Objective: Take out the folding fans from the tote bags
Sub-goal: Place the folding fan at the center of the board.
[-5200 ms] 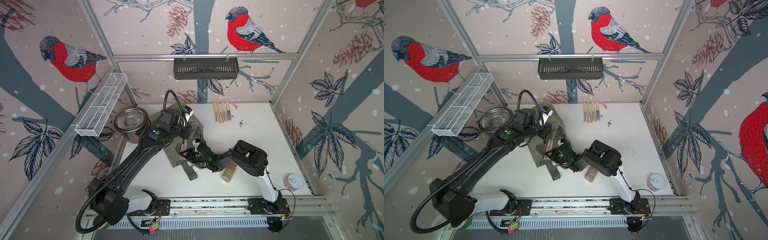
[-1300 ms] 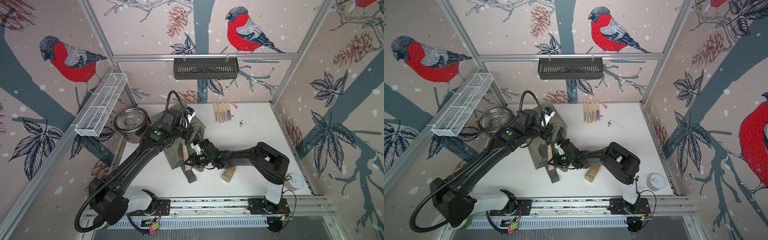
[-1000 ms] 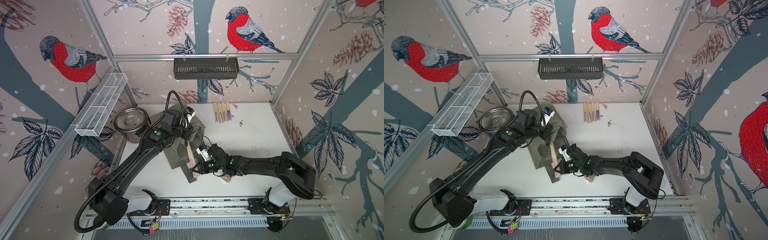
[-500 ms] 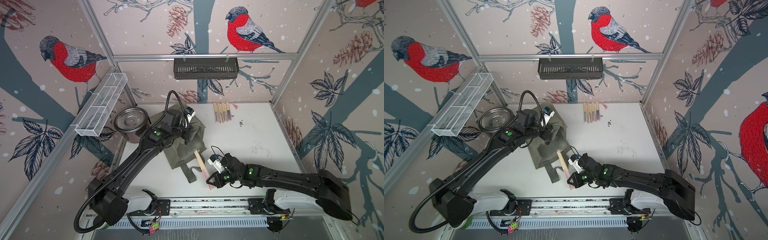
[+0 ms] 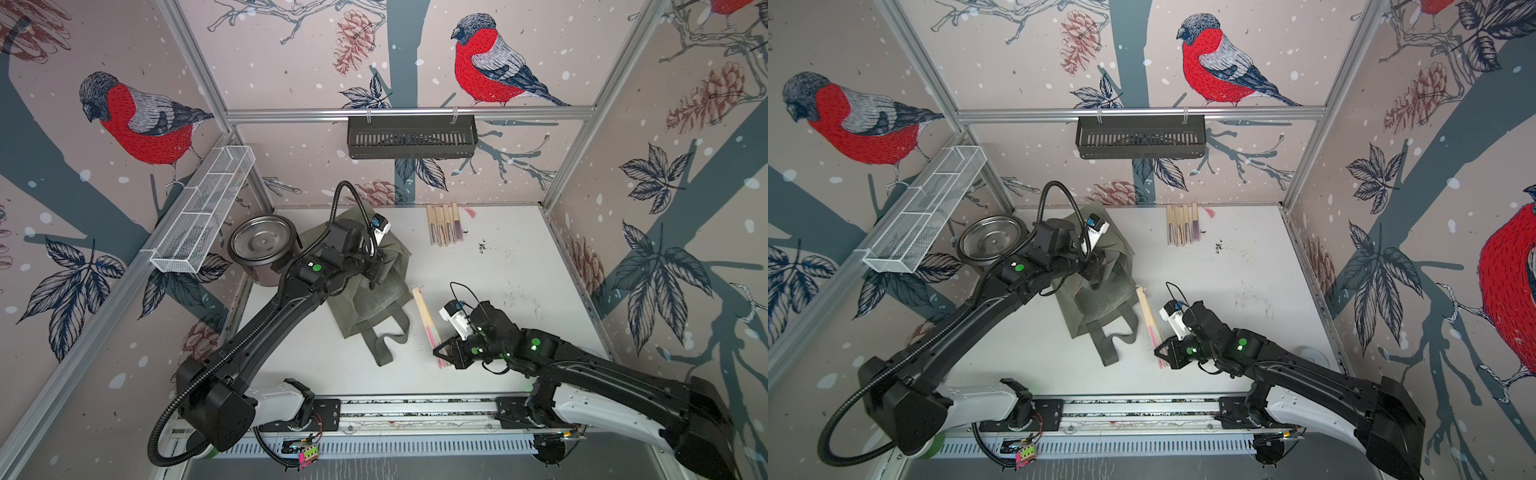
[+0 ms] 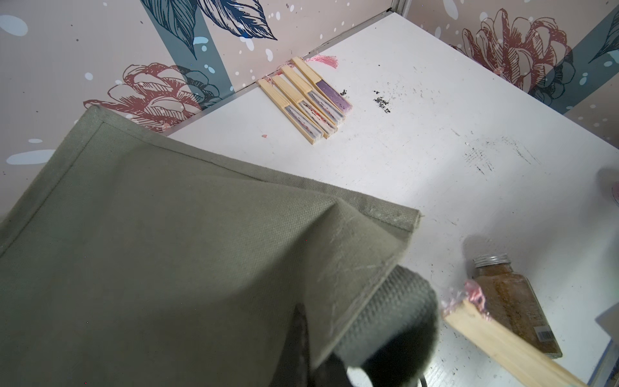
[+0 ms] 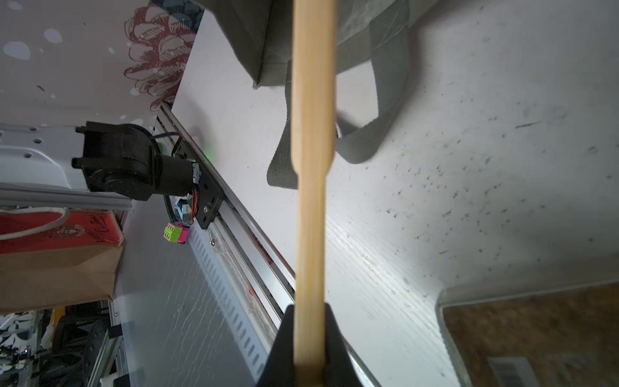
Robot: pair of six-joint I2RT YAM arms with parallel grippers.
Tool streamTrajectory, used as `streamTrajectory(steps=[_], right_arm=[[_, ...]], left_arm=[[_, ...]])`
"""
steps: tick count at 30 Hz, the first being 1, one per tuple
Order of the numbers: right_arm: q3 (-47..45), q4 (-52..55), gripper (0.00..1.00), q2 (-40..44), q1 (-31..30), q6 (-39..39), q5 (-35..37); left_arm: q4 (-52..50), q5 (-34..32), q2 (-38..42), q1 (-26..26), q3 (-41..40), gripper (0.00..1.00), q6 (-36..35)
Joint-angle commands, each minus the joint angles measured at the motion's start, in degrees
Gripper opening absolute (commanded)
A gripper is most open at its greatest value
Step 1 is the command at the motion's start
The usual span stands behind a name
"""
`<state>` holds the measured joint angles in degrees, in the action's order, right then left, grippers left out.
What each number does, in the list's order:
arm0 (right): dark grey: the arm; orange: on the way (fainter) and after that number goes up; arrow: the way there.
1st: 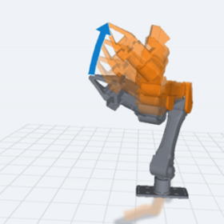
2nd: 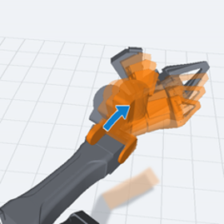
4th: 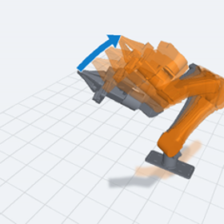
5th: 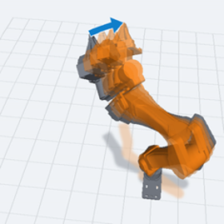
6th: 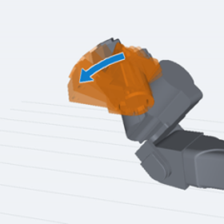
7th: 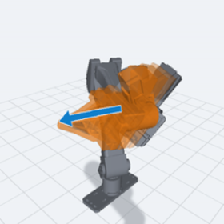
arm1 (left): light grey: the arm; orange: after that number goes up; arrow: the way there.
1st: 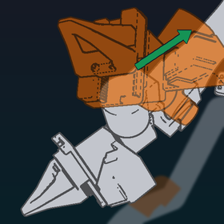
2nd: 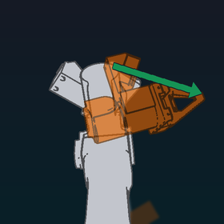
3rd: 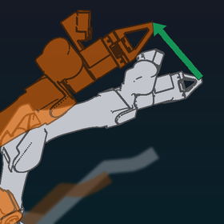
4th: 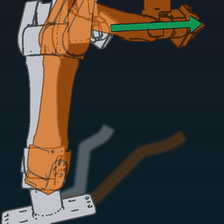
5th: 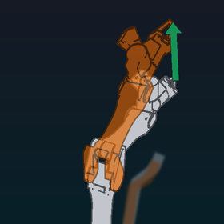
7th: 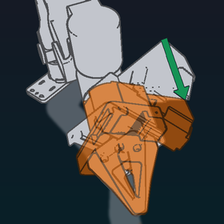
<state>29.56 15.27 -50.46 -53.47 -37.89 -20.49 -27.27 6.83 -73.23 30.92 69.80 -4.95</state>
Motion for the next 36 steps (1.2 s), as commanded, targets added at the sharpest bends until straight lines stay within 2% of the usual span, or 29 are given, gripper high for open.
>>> streamTrajectory(steps=[1,5,12,21,36], right_arm=[[1.7,0.4,0.11,1.4,4.8,2.9,3.2],[4.3,-1.8,0.11,-1.1,14.7,6.2,0.2],[12.2,-2.3,0.10,-12.5,29.7,9.7,-1.6],[22.7,-1.8,0.11,-28.1,38.1,14.4,4.6],[45.7,3.0,0.11,-56.6,47.9,21.6,1.3]], left_arm=[[3.1,-0.2,0.3,0.1,0.2,0.00,-0.9],[3.1,-0.2,0.2,0.1,0.1,0.00,-0.9],[3.4,-0.3,0.6,0.0,0.0,0.00,-0.9],[3.2,-0.2,0.0,0.0,0.0,0.00,-0.9],[3.3,0.2,0.1,0.1,-0.2,0.00,-0.9]])
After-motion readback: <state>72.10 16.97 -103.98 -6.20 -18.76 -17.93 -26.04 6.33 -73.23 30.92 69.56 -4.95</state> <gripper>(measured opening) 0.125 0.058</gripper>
